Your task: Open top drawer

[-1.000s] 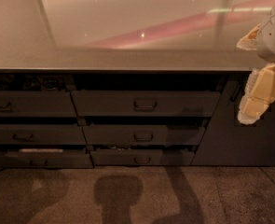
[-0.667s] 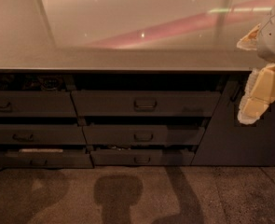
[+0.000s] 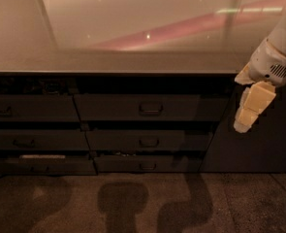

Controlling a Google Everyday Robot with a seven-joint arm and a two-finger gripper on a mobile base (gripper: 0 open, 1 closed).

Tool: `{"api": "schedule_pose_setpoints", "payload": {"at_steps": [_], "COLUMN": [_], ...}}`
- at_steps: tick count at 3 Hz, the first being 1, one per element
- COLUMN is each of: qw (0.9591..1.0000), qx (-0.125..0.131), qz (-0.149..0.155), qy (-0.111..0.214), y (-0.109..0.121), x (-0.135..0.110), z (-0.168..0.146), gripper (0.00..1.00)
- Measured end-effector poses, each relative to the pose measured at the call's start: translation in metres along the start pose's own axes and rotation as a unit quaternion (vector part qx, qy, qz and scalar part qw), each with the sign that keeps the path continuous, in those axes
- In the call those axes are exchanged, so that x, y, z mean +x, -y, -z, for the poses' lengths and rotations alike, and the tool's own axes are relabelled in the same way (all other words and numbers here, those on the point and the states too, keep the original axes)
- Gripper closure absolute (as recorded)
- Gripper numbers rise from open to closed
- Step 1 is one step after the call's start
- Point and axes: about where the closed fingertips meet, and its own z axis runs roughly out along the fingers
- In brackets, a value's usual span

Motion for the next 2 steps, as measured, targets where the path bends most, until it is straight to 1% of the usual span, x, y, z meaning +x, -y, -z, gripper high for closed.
{"api": "schedule_pose_setpoints", "payload": {"at_steps": [1, 2], "qw": [0.9999, 0.9995], "qx": [-0.014, 0.027], "qz": [-0.006, 0.014], "qy": [0.001, 0.003], "y": [0.0103, 0.0032], "x": [0.0033, 0.002], "z": [-0.0197, -0.0133], "gripper": [0.0, 0.0]}}
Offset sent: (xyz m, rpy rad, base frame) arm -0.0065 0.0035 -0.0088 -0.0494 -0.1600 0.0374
